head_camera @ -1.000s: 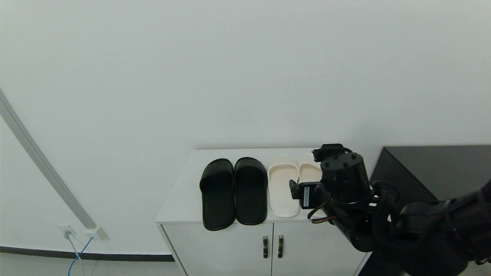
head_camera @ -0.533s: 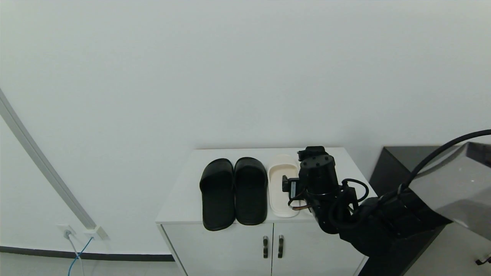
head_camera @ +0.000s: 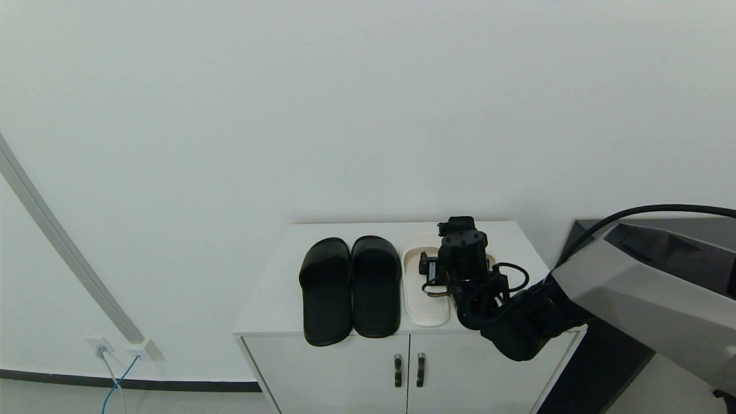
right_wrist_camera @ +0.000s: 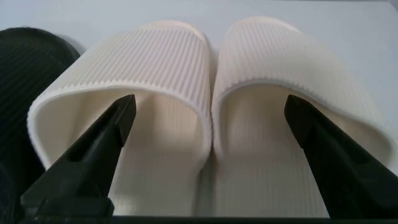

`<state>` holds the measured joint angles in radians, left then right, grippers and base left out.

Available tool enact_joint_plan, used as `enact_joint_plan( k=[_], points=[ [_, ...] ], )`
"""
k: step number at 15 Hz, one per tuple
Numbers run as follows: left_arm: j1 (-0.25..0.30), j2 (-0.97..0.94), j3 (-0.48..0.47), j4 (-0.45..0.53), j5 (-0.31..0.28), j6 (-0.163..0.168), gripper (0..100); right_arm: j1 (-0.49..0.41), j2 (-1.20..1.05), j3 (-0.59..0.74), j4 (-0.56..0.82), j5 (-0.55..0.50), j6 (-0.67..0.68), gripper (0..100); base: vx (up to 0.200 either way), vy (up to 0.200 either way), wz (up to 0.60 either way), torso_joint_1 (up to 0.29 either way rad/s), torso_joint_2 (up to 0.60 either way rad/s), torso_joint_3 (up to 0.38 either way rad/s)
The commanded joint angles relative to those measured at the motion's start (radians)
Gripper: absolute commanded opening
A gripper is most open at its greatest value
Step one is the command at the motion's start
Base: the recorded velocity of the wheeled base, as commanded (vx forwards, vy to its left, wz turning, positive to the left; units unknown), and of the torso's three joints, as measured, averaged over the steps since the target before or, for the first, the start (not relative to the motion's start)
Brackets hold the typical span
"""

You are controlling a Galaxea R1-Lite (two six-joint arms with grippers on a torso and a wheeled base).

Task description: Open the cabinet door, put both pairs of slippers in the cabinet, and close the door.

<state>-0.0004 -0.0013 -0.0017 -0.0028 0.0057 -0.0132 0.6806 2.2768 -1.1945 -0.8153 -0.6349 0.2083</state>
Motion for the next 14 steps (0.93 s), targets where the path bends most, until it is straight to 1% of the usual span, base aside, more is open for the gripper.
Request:
enact_joint_plan(
  k=[1, 7, 9, 12, 14],
  points=[
    [0.000, 0.001, 0.000, 0.000, 0.002, -0.001, 0, -0.003, 0.010, -0.011, 0.001, 0.001, 0.000, 0, 0.000, 0.000, 0.00, 0.000, 0.00, 0.000],
    [-0.001, 0.001, 0.000, 0.000, 0.000, -0.001, 0, -0.003, 0.007, -0.007, 0.001, 0.001, 0.000, 0, 0.000, 0.000, 0.00, 0.000, 0.00, 0.000],
    [-0.001, 0.001, 0.000, 0.000, 0.000, -0.001, 0, -0.004, -0.046, 0.016, 0.002, 0.001, -0.004, 0, 0.000, 0.000, 0.00, 0.000, 0.00, 0.000],
    [0.000, 0.001, 0.000, 0.000, 0.002, -0.001, 0, -0.001, -0.218, 0.125, 0.001, 0.041, -0.056, 0, 0.000, 0.000, 0.00, 0.000, 0.00, 0.000],
    [0.000, 0.001, 0.000, 0.000, 0.002, -0.001, 0, 0.016, -0.372, 0.246, -0.001, 0.136, -0.099, 0, 0.000, 0.000, 0.00, 0.000, 0.00, 0.000]
  ],
)
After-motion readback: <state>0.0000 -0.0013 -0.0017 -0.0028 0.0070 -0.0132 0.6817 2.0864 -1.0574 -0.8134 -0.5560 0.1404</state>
